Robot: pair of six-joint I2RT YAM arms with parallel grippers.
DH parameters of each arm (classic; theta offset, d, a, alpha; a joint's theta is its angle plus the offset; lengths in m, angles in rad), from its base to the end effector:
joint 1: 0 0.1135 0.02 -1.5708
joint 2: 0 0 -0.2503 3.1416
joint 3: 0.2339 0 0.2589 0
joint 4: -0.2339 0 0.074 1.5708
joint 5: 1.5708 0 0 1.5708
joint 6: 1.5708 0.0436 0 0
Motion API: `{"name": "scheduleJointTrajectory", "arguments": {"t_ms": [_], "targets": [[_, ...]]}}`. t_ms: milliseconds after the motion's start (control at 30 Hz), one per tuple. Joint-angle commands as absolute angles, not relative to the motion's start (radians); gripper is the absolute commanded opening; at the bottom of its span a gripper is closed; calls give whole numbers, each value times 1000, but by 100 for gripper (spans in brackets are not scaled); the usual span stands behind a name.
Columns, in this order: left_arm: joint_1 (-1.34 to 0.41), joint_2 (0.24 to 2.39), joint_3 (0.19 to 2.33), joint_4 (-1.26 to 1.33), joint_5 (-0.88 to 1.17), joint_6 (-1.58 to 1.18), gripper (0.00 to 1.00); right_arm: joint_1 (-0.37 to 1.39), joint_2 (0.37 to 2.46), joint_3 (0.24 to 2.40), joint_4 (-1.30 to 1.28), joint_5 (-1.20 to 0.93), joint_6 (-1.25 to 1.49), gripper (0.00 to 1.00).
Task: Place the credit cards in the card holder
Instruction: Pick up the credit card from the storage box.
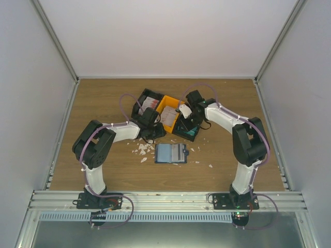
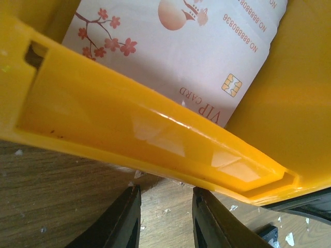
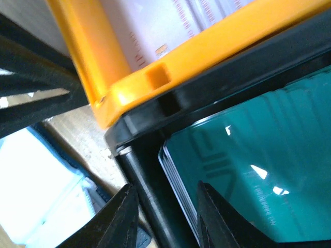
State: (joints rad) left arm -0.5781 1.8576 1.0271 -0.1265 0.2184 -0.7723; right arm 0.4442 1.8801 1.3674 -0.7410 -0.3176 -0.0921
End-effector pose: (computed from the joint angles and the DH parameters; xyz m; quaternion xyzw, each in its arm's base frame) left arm 0.3065 -0.2113 0.1128 -0.0591 0.9463 -0.2688 0.1695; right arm 0.3382 0.1761 0.1710 -0.2824 0.9336 0.1810 0.1261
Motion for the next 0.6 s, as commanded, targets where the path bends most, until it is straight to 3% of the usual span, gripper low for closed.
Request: {"name": "scheduleJointTrajectory", "arguments": {"t_ms": [0, 567], "targets": [[-584, 1876, 1058, -67, 197, -763, 30, 473, 1829, 1337, -799, -339, -72, 34], [-588, 1869, 1055, -70, 194, -761, 30, 480, 1887, 1353, -776, -249, -68, 35]]}}
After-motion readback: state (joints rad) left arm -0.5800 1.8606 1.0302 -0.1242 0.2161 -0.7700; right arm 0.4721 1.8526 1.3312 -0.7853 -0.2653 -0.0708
